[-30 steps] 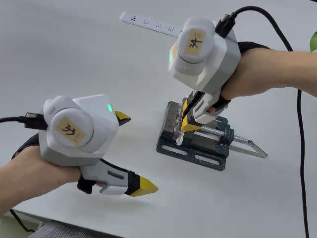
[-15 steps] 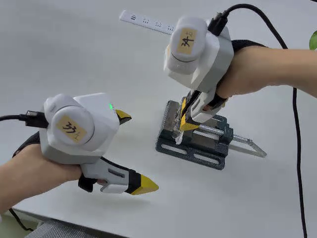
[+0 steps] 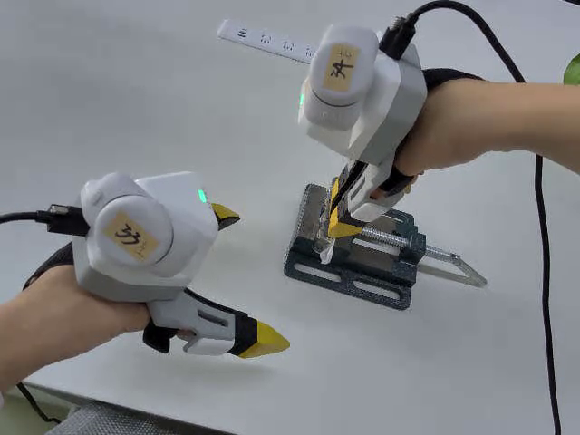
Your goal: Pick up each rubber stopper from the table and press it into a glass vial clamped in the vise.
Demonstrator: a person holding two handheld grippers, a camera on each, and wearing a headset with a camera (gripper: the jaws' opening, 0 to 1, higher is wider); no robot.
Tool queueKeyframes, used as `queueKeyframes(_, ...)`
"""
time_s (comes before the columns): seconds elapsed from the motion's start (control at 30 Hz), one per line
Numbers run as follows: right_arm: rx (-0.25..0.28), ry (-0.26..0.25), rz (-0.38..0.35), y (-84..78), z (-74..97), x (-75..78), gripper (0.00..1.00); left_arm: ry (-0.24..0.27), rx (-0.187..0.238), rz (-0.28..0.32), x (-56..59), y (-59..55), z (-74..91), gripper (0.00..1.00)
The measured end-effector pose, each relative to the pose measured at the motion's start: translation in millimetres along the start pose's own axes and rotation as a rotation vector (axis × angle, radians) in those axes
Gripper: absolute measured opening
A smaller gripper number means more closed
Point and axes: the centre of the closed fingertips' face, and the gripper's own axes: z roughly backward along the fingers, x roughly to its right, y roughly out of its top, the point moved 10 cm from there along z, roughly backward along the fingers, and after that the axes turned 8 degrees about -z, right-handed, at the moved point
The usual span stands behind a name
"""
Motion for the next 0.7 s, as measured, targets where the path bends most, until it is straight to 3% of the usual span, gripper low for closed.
queueKeyframes(0.7, 0.0, 0.005, -0.002, -4.4, 0.2, 0.2, 0.04, -0.004, -0.005, 0.002, 0.6, 0.9, -0.8, 0.89)
